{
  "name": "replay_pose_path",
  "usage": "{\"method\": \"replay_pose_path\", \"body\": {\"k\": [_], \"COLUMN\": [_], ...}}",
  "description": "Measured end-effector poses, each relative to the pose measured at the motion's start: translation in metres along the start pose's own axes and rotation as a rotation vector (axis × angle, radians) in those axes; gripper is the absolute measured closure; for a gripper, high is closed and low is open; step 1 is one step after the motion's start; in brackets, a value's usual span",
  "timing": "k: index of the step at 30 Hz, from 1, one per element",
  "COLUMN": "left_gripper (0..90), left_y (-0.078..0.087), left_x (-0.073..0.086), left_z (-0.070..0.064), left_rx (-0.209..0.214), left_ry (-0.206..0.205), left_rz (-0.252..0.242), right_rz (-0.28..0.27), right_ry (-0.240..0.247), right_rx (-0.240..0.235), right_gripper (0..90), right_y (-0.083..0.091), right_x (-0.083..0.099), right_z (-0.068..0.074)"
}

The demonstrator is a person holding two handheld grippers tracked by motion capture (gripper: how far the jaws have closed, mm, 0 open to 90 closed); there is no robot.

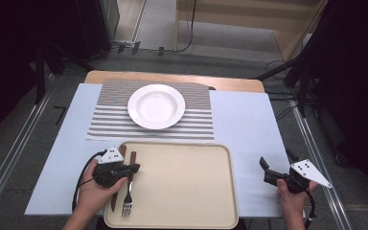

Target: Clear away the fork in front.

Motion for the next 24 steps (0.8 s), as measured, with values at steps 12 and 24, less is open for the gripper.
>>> {"method": "replay_pose_path", "body": {"k": [12,24], "left_gripper": [48.9,1.9], "left_y": [0.031,0.042], "left_x": [-0.025,-0.041], "left_z": [0.005,0.027], "left_rx": [0.047,0.036], "left_ry": [0.065,0.179], "left_rz": [-0.223,-0.313], "right_rz": [-0.01,-0.018], "right_ry": [0.002,0.007], "right_rx": [-0.008,-0.012], "right_gripper": [0.0,0.0], "right_y": [0.002,0.007], "right_x": [-0.003,-0.006], "right_z": [0.001,0.001]}}
Point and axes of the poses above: each handheld gripper's, and its own axes: y roughly backward along the jaws, x roughly out of its underside, z roughly to its left, the point moved 8 cm from there along -y, roughly forward along the jaws, and after that the axes turned 3 degrees about -x, right-handed, at the moved point
